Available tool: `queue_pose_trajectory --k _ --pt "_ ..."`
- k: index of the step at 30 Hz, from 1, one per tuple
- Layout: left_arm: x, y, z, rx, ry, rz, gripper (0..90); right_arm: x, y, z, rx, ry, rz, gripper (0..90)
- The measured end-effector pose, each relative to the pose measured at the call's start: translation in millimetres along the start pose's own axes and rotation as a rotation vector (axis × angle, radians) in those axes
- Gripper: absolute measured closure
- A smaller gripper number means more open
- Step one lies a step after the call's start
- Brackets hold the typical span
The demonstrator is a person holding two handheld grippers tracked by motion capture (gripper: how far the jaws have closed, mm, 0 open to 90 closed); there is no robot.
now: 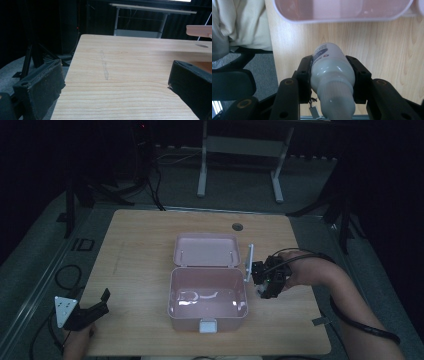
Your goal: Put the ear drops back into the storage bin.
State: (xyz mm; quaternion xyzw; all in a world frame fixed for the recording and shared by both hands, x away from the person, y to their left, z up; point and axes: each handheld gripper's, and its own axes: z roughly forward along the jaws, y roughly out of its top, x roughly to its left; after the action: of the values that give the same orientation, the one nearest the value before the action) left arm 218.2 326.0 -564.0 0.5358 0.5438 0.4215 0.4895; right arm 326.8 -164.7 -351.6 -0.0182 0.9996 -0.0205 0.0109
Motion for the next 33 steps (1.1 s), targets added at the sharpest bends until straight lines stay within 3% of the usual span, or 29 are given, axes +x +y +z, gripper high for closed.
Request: queue_pose_trajectory --k 18,21,33 --pt "0.1 -0.1 -0.2 -0.002 -0.001 0.002 0.5 5.4 53.6 -2.6 -0.02 0.005 -0.103 59.7" --pt "0.1 -0.1 -0.2 -0.002 -0.001 0.002 0.5 5.9 64.1 2.0 -0.018 0.008 -0.129 59.7" --pt "-0.1 -0.1 -0.2 -0.002 -0.003 0.004 0.5 1.3 81.3 32.1 0.013 0.016 -0.151 59.7"
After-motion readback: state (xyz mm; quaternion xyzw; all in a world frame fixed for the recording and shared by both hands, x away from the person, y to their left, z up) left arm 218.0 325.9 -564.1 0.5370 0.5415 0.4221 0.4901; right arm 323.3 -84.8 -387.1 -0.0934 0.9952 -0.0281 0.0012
